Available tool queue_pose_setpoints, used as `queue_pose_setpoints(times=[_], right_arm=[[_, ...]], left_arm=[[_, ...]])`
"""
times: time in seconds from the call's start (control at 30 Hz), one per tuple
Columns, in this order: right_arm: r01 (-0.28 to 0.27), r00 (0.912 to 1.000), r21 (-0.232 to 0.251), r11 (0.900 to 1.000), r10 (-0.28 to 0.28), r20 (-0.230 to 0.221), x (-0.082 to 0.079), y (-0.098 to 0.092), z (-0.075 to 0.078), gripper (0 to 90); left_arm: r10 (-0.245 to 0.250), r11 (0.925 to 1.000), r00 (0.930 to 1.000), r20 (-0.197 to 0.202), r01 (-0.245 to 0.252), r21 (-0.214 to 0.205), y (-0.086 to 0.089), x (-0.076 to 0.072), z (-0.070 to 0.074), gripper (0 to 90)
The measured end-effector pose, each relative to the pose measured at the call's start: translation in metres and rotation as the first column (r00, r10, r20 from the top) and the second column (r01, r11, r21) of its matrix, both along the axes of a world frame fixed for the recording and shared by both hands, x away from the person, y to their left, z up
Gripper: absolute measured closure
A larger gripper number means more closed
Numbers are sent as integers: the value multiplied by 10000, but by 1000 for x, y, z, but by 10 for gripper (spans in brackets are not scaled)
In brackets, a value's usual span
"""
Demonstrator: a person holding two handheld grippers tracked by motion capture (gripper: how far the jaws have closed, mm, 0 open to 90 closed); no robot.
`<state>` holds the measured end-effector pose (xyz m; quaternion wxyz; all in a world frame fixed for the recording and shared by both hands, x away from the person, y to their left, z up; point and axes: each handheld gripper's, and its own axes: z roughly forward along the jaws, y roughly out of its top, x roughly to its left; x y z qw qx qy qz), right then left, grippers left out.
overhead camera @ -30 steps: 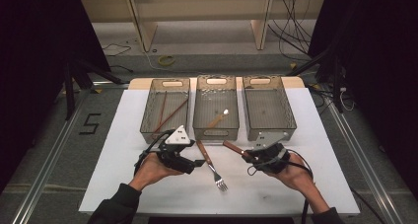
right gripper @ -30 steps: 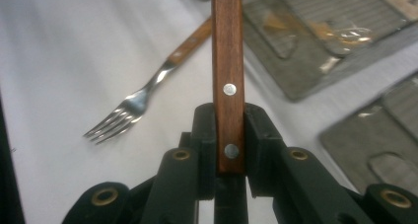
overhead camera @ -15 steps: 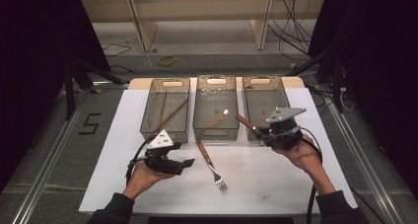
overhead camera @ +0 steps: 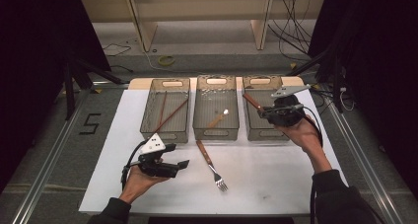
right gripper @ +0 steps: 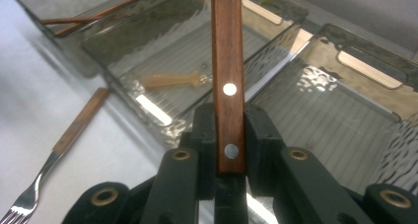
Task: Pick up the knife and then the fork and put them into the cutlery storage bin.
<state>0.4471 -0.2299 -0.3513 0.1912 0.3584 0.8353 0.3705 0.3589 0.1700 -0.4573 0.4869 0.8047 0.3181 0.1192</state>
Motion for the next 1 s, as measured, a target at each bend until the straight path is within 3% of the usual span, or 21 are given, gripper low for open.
queue_pose_setpoints(times=[0.5,1.0], right_arm=[[1078,9935,-87,9941,-1080,-356,43,-7,-6,776],[1748,9819,-380,9839,-1770,-676,71,-3,-18,776]], left_arm=[[157,9998,9997,159,-159,105,7,-6,-7,199],[271,9996,9991,314,-268,-91,10,-10,-7,196]])
